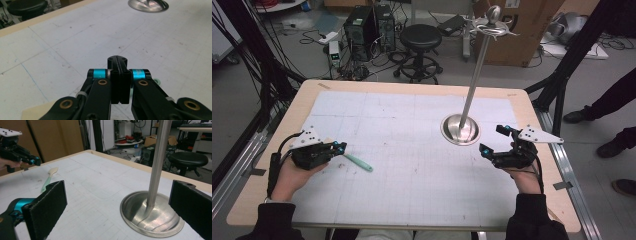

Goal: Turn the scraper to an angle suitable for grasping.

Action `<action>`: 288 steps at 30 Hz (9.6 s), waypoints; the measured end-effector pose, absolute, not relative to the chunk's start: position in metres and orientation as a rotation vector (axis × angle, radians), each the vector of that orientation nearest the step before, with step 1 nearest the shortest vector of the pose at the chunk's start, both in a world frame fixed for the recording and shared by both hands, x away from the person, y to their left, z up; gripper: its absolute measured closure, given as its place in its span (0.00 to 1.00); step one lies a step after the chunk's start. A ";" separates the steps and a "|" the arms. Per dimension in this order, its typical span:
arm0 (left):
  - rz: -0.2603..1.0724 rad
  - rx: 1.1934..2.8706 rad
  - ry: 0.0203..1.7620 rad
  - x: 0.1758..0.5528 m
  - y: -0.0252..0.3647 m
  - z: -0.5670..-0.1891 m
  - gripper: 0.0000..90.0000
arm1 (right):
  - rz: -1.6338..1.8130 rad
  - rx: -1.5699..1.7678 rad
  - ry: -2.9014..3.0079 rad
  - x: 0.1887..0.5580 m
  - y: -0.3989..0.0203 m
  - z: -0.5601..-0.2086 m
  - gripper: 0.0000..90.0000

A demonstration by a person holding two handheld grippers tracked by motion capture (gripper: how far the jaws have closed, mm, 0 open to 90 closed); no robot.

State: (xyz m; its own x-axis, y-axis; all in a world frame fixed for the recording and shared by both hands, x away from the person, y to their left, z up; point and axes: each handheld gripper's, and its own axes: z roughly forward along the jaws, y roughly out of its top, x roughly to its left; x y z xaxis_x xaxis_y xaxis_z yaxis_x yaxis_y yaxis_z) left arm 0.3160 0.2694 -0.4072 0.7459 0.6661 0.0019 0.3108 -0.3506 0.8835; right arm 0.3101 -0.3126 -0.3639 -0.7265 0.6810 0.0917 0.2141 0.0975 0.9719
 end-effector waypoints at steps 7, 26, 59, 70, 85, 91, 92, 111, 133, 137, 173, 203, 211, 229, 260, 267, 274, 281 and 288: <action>0.423 2.000 0.737 0.315 0.268 -0.416 1.00 | 1.665 0.878 2.001 0.310 -0.313 -0.364 0.01; 0.436 2.025 0.908 0.321 0.290 -0.435 1.00 | 1.650 0.884 2.014 0.313 -0.310 -0.367 0.01; 0.408 2.071 1.020 0.340 0.281 -0.445 1.00 | 1.655 0.880 2.012 0.312 -0.309 -0.367 0.01; 0.423 2.088 1.028 0.346 0.275 -0.443 1.00 | 1.650 0.878 2.023 0.313 -0.307 -0.368 0.01; 0.376 2.149 0.904 0.343 0.236 -0.442 1.00 | 1.652 0.881 2.021 0.313 -0.308 -0.368 0.01; 0.383 2.153 0.884 0.343 0.233 -0.441 1.00 | 1.646 0.875 2.028 0.314 -0.307 -0.368 0.01; 0.397 2.141 0.890 0.344 0.235 -0.439 1.00 | 1.646 0.877 2.030 0.313 -0.306 -0.368 0.01; 0.462 2.136 0.956 0.376 0.238 -0.443 1.00 | 1.651 0.879 2.025 0.314 -0.307 -0.369 0.01; 0.449 2.234 0.957 0.346 0.242 -0.435 1.00 | 1.650 0.874 2.030 0.311 -0.307 -0.369 0.01; 0.443 2.237 0.965 0.334 0.246 -0.435 1.00 | 1.645 0.880 2.034 0.310 -0.307 -0.370 0.01; 0.307 2.222 0.705 0.280 0.198 -0.441 1.00 | 1.656 0.867 2.035 0.311 -0.304 -0.368 0.01; 0.409 2.163 0.829 0.335 0.190 -0.445 1.00 | 1.659 0.864 2.034 0.313 -0.303 -0.368 0.01; 0.441 2.147 0.866 0.348 0.185 -0.445 1.00 | 1.662 0.861 2.037 0.314 -0.302 -0.368 0.01; 0.479 2.072 0.912 0.360 0.189 -0.450 1.00 | 1.664 0.857 2.041 0.316 -0.301 -0.368 0.01; 0.445 2.012 0.868 0.339 0.251 -0.406 1.00 | 1.666 0.863 2.041 0.317 -0.302 -0.369 0.01; 0.381 1.970 0.766 0.331 0.266 -0.398 0.86 | 1.665 0.869 2.037 0.317 -0.304 -0.368 0.01; 0.313 1.923 0.694 0.331 0.269 -0.392 0.56 | 1.670 0.889 2.015 0.317 -0.309 -0.368 0.01; 0.329 1.909 0.655 0.329 0.271 -0.385 0.35 | 1.663 0.889 2.020 0.318 -0.308 -0.369 0.01; 0.280 1.911 0.668 0.335 0.274 -0.383 0.09 | 1.657 0.895 2.030 0.321 -0.305 -0.371 0.01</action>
State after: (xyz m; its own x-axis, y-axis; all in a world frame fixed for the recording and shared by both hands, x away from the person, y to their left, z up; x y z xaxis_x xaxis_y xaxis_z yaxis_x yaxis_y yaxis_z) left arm 0.3352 0.2738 -0.3828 0.8170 0.5671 -0.1044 0.3229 -0.2998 0.8977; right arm 0.3212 -0.3051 -0.3711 -0.7296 0.6755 0.1067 0.2401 0.1069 0.9649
